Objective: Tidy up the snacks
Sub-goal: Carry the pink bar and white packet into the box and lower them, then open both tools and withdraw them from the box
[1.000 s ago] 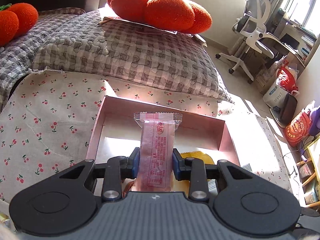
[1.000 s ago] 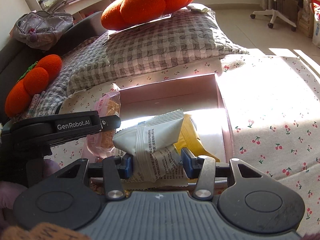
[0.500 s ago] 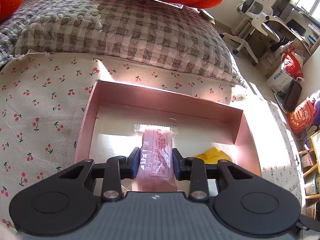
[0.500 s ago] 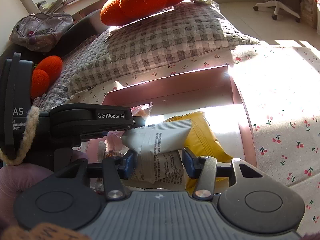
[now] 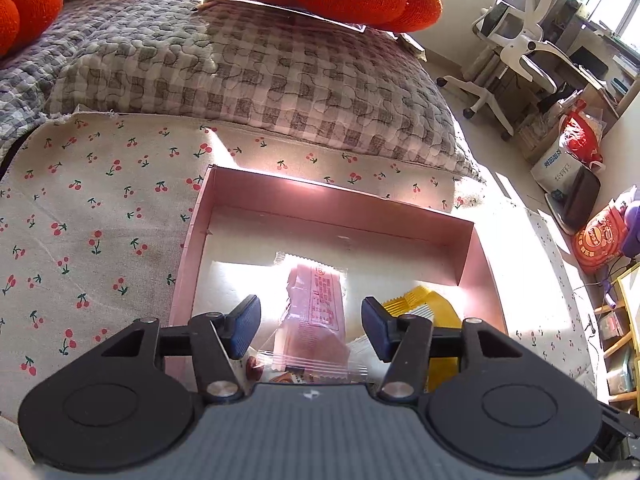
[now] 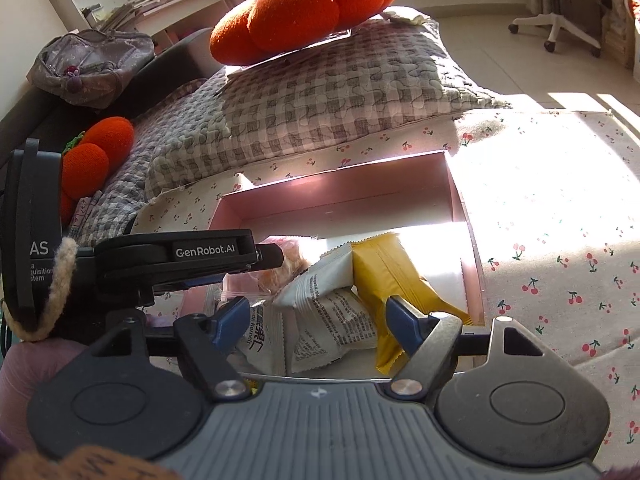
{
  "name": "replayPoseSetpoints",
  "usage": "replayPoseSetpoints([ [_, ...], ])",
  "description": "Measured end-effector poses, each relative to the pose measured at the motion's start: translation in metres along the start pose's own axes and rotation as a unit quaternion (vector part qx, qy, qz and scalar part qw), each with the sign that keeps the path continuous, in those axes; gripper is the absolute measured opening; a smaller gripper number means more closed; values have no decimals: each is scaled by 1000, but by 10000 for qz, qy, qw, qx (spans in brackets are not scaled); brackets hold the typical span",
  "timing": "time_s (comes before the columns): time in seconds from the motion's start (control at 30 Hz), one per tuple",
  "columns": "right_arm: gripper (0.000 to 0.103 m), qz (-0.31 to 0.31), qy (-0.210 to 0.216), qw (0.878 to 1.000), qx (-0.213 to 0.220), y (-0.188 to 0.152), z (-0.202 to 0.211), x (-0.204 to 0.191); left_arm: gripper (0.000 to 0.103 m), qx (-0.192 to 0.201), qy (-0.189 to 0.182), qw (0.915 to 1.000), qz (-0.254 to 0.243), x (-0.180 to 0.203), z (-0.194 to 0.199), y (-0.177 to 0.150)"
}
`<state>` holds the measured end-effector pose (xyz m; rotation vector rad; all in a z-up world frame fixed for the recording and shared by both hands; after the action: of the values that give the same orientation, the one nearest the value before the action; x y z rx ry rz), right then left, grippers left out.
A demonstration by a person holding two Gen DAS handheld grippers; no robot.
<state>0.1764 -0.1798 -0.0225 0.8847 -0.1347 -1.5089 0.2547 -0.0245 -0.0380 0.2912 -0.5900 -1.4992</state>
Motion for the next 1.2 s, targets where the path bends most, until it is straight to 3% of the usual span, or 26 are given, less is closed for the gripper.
replayPoseSetpoints([
  [0.3, 80, 102, -106, 9998, -128, -4, 24, 8, 76, 163, 94, 9995, -238, -1, 35, -13],
  [0.77, 90, 412, -249, 9987, -150, -22, 57, 5, 96, 367, 360, 9972, -540, -8, 90, -61],
  [1.2, 97, 833, -254, 9959, -245, -43, 69, -9, 103, 270, 422, 9960, -740, -15, 110, -105],
])
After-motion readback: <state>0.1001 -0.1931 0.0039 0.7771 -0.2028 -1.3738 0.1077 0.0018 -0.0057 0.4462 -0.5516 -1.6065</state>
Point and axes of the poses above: each gripper's, at about its wrist camera, not at the fingertips, and z roughly against the way its jaws point, x to its right, y to its top, the point moved 3 cm from there along -z, roughly the way its jaws point, and after that the axes turned 6 degrees about y, right-handed, at the moved point
